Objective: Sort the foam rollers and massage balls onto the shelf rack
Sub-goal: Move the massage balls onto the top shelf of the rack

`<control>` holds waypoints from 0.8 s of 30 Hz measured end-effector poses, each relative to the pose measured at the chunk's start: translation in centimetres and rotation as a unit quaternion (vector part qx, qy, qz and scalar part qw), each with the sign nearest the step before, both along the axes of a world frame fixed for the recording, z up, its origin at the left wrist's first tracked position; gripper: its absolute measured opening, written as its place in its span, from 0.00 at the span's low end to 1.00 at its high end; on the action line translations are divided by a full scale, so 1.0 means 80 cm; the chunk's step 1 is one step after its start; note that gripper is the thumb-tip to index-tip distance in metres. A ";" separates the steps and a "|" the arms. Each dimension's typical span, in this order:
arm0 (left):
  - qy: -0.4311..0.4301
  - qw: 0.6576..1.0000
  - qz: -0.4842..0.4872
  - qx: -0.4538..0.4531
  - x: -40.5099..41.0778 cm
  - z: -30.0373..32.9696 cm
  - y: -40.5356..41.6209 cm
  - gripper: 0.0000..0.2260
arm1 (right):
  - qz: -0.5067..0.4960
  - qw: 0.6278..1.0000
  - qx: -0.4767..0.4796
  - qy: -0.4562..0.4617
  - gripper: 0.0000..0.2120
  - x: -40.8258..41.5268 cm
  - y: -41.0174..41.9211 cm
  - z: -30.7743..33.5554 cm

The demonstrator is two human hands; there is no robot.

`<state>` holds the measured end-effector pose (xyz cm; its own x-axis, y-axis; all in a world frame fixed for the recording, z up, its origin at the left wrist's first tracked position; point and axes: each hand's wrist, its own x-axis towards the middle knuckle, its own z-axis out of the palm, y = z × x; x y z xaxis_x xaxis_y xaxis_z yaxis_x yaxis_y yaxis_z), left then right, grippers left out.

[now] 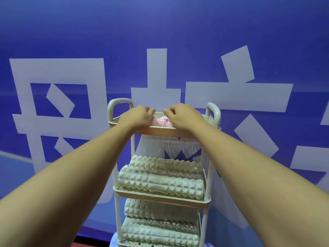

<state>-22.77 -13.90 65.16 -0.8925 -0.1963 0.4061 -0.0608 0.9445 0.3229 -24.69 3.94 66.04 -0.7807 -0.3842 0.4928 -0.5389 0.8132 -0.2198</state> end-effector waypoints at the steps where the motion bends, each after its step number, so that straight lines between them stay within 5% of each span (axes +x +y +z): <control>1: 0.009 1.000 -0.001 -0.006 0.001 0.000 0.000 0.19 | 0.000 1.000 -0.005 0.004 0.21 0.001 0.000 0.000; 8: 0.174 0.984 -0.044 0.020 0.034 -0.007 0.015 0.18 | -0.019 0.992 -0.003 0.127 0.22 0.029 0.004 0.002; 19: 0.095 0.992 -0.074 -0.025 0.158 -0.039 0.027 0.18 | 0.028 0.999 -0.012 0.043 0.18 0.140 0.033 -0.034; 24: -0.011 0.994 -0.105 0.040 0.233 -0.112 0.046 0.19 | 0.023 0.995 0.025 -0.094 0.19 0.210 0.070 -0.121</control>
